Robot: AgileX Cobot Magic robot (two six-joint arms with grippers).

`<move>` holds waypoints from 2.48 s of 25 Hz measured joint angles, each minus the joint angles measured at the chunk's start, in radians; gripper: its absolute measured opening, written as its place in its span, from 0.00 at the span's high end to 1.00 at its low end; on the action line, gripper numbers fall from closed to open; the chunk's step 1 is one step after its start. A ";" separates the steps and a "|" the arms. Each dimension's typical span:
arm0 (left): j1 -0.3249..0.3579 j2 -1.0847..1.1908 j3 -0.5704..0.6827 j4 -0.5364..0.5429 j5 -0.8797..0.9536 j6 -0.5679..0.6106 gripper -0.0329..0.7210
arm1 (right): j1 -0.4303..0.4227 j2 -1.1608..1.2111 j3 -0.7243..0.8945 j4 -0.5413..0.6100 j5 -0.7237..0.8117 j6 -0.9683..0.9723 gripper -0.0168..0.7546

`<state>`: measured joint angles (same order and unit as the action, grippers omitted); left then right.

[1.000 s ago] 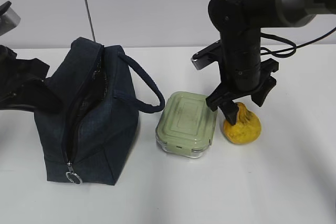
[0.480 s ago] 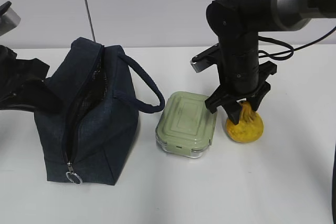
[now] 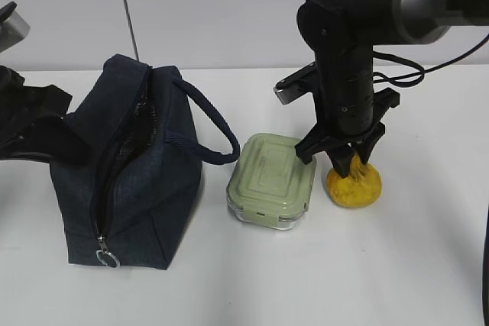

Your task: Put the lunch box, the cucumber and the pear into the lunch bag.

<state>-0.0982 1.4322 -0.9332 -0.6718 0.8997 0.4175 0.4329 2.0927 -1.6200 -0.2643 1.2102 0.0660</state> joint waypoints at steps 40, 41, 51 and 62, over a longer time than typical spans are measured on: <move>0.000 0.000 0.000 0.000 -0.001 0.000 0.96 | 0.054 -0.251 -0.191 0.854 -0.206 -0.470 0.65; 0.000 0.000 0.000 0.000 -0.001 0.000 0.96 | 0.054 -0.239 -0.191 0.914 -0.220 -0.504 0.65; 0.000 0.000 0.000 0.000 0.000 0.000 0.96 | 0.054 -0.058 -0.191 1.068 -0.291 -0.606 0.65; 0.000 0.000 0.000 0.000 0.000 0.000 0.96 | 0.054 -0.005 -0.191 1.010 -0.401 -0.610 0.58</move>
<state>-0.0982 1.4322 -0.9332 -0.6718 0.8996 0.4175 0.4872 2.0879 -1.8109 0.7454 0.8097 -0.5440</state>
